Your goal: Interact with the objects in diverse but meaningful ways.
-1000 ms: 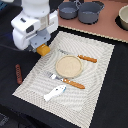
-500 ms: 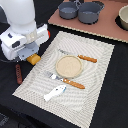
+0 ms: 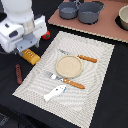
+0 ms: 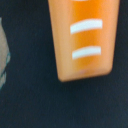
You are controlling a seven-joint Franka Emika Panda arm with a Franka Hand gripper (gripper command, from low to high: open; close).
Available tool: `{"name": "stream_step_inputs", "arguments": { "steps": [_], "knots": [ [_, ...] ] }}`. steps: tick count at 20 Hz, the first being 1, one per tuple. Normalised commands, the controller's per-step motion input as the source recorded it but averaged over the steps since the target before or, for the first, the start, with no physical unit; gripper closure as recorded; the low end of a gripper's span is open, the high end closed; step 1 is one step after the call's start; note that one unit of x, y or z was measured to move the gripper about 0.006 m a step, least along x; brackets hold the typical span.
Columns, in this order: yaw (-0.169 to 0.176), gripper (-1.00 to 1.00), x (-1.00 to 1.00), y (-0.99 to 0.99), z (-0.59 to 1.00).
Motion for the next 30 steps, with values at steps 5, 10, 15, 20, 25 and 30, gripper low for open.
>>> {"name": "stream_step_inputs", "arguments": {
  "steps": [5, 10, 15, 20, 25, 30],
  "knots": [
    [0.000, -1.00, 0.87, -0.41, 0.48],
    [-0.004, -1.00, 0.90, -0.44, 0.36],
    [-0.031, -1.00, 0.81, -0.43, 0.04],
    [-0.017, -1.00, 0.84, -0.29, 0.07],
    [0.000, -1.00, 0.91, -0.17, 0.26],
    [0.003, -1.00, 0.78, -0.14, 0.55]
  ]
}}
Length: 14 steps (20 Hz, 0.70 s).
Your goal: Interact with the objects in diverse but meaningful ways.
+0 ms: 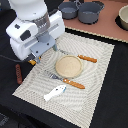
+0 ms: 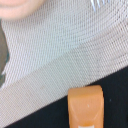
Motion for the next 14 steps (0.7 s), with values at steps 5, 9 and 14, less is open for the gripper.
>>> {"name": "stream_step_inputs", "arguments": {
  "steps": [5, 9, 14],
  "knots": [
    [0.124, -1.00, 0.26, -0.35, 0.38],
    [0.227, -1.00, 0.01, -0.24, 0.33],
    [0.200, -1.00, 0.04, -0.30, 0.39]
  ]
}}
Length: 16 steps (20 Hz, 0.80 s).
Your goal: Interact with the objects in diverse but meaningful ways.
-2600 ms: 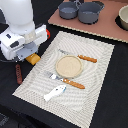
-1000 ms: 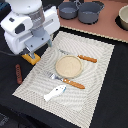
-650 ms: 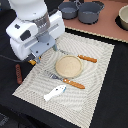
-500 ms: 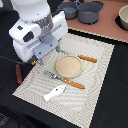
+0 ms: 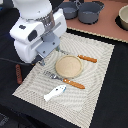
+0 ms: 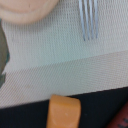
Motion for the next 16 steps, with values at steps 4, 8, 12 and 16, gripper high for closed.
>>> {"name": "stream_step_inputs", "arguments": {
  "steps": [4, 8, 12, 16],
  "knots": [
    [0.117, -1.00, 0.31, -0.43, 0.40],
    [0.004, -1.00, 0.81, -0.55, 0.35],
    [0.000, -1.00, 0.87, -0.55, 0.35],
    [0.000, -1.00, 0.86, -0.55, 0.32]
  ]
}}
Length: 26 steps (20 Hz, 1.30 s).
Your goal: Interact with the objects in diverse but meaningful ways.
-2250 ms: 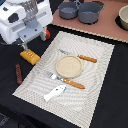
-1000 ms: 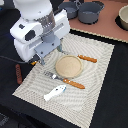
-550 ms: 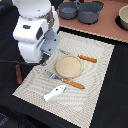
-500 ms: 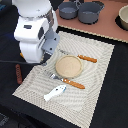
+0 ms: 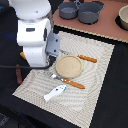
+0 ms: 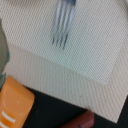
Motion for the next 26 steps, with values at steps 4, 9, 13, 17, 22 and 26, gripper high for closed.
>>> {"name": "stream_step_inputs", "arguments": {
  "steps": [4, 9, 13, 17, 22, 26],
  "knots": [
    [0.000, -1.00, 0.84, -0.56, 0.24],
    [0.000, -1.00, 0.72, -0.67, 0.04],
    [0.005, -1.00, 0.63, -0.72, -0.11],
    [0.045, -1.00, 0.59, -0.69, -0.19],
    [0.119, -1.00, 0.36, -0.29, -0.21],
    [0.100, -1.00, 0.20, 0.08, 0.01]
  ]
}}
